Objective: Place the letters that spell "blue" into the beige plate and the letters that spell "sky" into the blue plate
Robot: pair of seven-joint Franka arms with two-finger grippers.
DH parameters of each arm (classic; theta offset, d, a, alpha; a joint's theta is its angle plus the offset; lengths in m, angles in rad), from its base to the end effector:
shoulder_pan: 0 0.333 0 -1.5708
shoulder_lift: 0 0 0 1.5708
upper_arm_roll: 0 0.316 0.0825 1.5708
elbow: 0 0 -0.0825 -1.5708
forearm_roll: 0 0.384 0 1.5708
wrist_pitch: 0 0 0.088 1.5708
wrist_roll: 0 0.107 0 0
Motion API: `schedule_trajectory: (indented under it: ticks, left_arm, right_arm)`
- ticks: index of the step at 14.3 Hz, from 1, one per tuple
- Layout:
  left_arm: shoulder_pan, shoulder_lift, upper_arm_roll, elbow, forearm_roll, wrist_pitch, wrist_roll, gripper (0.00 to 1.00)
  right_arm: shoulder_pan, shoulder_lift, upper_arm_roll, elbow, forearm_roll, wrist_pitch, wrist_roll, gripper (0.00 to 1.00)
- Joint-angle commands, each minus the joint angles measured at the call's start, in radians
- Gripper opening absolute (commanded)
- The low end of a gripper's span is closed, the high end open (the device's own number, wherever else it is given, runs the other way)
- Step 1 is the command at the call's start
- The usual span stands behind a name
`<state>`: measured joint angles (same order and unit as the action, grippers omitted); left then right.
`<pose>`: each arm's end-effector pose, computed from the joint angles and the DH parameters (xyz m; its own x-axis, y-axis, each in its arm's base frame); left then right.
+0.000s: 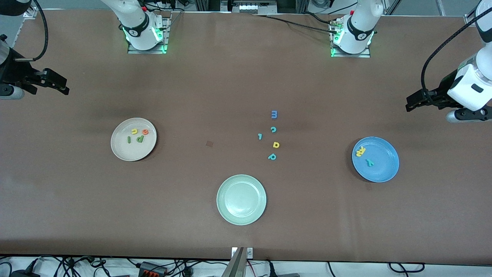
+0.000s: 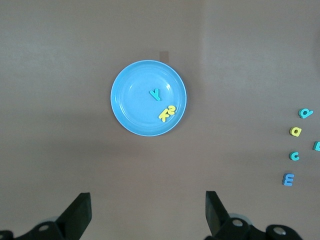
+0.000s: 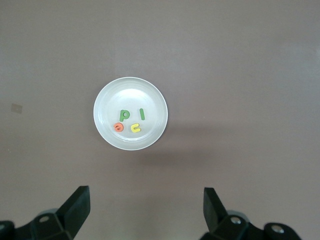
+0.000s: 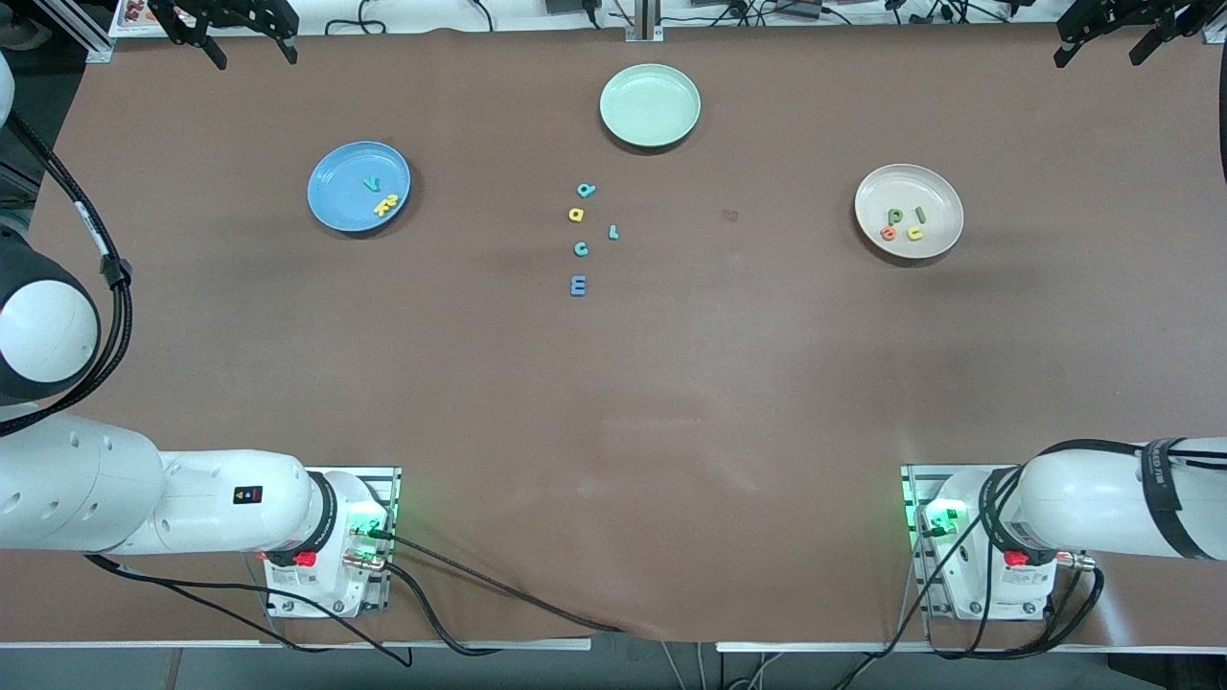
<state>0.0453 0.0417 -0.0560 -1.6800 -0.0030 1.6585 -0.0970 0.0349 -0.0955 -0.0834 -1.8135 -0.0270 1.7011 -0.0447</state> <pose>0.5687 -0.0058 0.5568 0.9942 0.0864 -0.0633 0.0865 -0.9963 -0.0008 0.5294 -0.0300 0.5721 0.9998 0.0002 -0.0181 0.0005 -0.9998 0.0180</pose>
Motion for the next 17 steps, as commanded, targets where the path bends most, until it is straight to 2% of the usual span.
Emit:
schedule_trajectory:
  ticks: [1,3,5,10,17]
  left_arm:
    - [0.008,0.108,-0.002,0.114,-0.011,-0.036,0.031,1.0]
    - [0.008,0.147,0.005,0.157,-0.002,-0.036,0.094,1.0]
    - [0.019,0.158,0.007,0.161,0.003,-0.033,0.172,1.0]
    - [0.022,0.214,0.005,0.163,-0.009,-0.01,0.175,1.0]
    - [0.015,0.179,-0.01,0.163,-0.009,-0.011,0.178,1.0]
  right_arm:
    - [-0.016,0.002,0.011,0.013,-0.014,-0.008,-0.006,1.0]
    - [-0.016,0.002,0.011,0.013,-0.014,-0.014,-0.007,1.0]
    - [-0.02,0.002,0.008,0.013,-0.014,-0.017,-0.009,1.0]
    - [-0.02,-0.001,0.005,0.014,-0.014,-0.018,-0.02,1.0]
    - [-0.021,-0.001,0.005,0.014,-0.014,-0.018,-0.023,1.0]
